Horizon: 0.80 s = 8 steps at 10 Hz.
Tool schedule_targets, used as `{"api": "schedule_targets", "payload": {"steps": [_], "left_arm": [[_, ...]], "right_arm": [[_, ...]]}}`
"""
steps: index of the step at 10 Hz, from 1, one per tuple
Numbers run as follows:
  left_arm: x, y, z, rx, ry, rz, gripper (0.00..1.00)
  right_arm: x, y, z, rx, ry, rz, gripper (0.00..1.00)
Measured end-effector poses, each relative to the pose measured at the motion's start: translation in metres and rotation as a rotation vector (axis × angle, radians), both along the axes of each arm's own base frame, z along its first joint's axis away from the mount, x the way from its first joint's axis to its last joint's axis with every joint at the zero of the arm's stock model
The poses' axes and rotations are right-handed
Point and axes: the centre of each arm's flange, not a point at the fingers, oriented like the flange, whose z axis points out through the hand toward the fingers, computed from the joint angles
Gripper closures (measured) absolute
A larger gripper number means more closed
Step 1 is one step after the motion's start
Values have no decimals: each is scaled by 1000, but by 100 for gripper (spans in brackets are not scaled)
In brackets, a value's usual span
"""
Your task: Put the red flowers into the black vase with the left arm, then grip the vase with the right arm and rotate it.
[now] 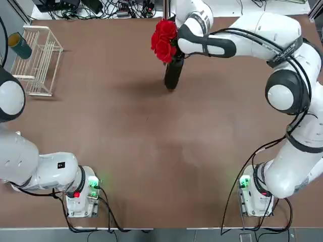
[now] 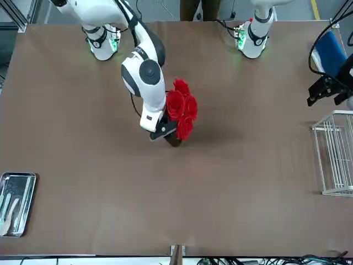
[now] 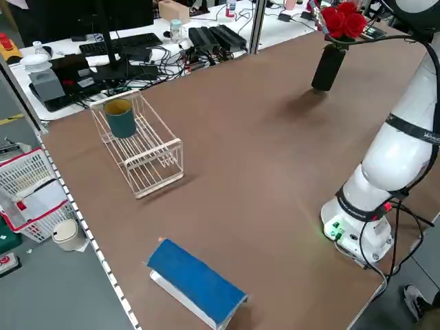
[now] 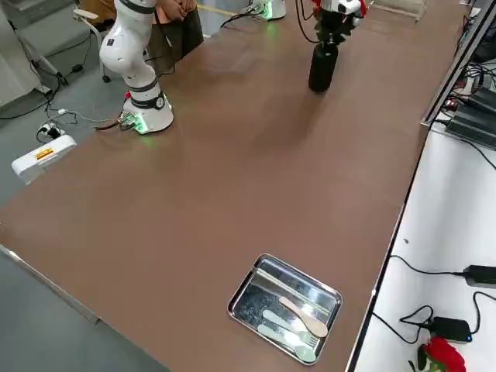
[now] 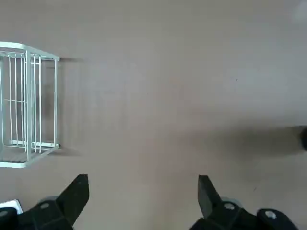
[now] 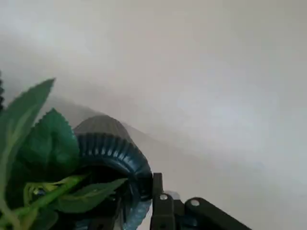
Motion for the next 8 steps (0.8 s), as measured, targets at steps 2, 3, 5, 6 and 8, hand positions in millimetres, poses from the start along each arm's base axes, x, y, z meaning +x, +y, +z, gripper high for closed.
{"api": "schedule_targets", "payload": {"steps": [2, 3, 5, 6, 8], "left_arm": [[0, 0, 0, 0, 0, 0, 0], [0, 0, 0, 0, 0, 0, 0], [0, 0, 0, 0, 0, 0, 0], [0, 0, 0, 0, 0, 0, 0], [0, 0, 0, 0, 0, -1, 0]], "right_arm": [[6, -4, 5, -70, -58, 174, 79], [7, -1, 9, -82, -92, 265, 79], [3, 13, 16, -87, -146, 429, 79], [-5, 23, 17, -120, -171, 490, 79], [-21, 40, 13, -151, -183, 558, 78]]}}
